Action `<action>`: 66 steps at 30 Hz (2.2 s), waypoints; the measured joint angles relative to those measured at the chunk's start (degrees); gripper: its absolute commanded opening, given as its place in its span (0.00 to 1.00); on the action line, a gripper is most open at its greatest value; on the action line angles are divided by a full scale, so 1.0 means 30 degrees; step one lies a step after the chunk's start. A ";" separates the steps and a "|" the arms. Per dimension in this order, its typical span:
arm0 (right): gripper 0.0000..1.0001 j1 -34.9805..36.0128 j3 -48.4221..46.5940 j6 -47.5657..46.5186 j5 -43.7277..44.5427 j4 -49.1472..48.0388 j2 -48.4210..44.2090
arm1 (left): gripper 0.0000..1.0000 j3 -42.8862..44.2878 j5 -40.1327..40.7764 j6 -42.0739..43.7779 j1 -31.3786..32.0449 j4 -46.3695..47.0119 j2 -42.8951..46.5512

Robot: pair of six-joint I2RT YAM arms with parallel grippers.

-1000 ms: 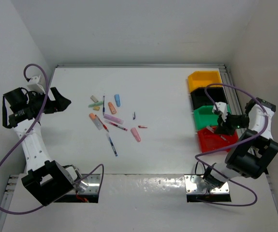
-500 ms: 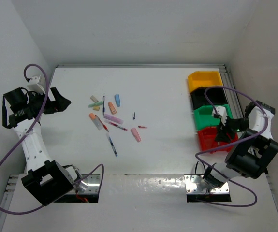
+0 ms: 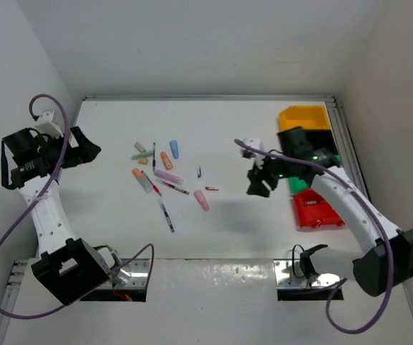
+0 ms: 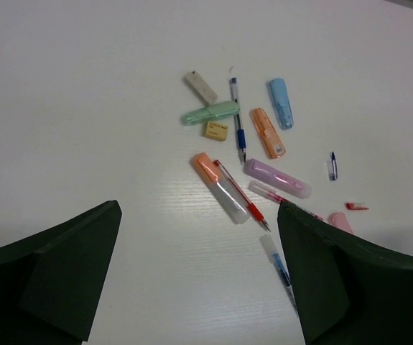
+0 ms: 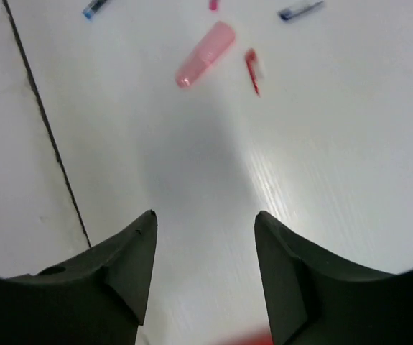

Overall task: Sort the stationery into containers
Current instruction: Pick up the pen from the center of the board.

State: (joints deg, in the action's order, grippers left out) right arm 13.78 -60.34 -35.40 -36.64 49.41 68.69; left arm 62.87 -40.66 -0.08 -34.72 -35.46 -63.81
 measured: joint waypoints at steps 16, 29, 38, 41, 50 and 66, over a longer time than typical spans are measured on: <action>0.62 1.4615 -0.6164 1.8833 1.0987 -0.8655 1.2240 | 0.99 0.1384 0.2601 -0.2106 -0.2186 -0.0408 -0.1800; 0.49 1.6079 -1.0003 2.1529 1.3216 -0.9151 1.8017 | 0.99 0.1384 0.2652 -0.0699 -0.3555 -0.0532 -0.1858; 0.40 1.6670 -1.0695 2.1485 1.4054 -0.9304 1.9628 | 0.99 0.1362 0.2608 0.0357 -0.4306 -0.0561 -0.2565; 0.36 1.6742 -1.0688 2.1420 1.4280 -0.9340 1.9759 | 0.99 0.1362 0.2470 0.0576 -0.4663 -0.0605 -0.2841; 0.00 1.6742 -0.9974 2.0159 1.4440 -1.0360 1.9708 | 0.98 0.1362 0.2011 0.1013 -0.5115 -0.0685 -0.2892; 0.00 1.0870 -0.2608 1.1060 0.9180 -0.6033 0.5574 | 0.91 0.0750 -0.4095 0.3337 -0.5158 -0.0882 0.0554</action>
State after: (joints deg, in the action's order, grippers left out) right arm 46.39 -68.16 -2.22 -9.10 31.31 85.41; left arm 65.12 -52.95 9.93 -50.19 -38.11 -62.15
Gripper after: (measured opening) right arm 0.024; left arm 0.933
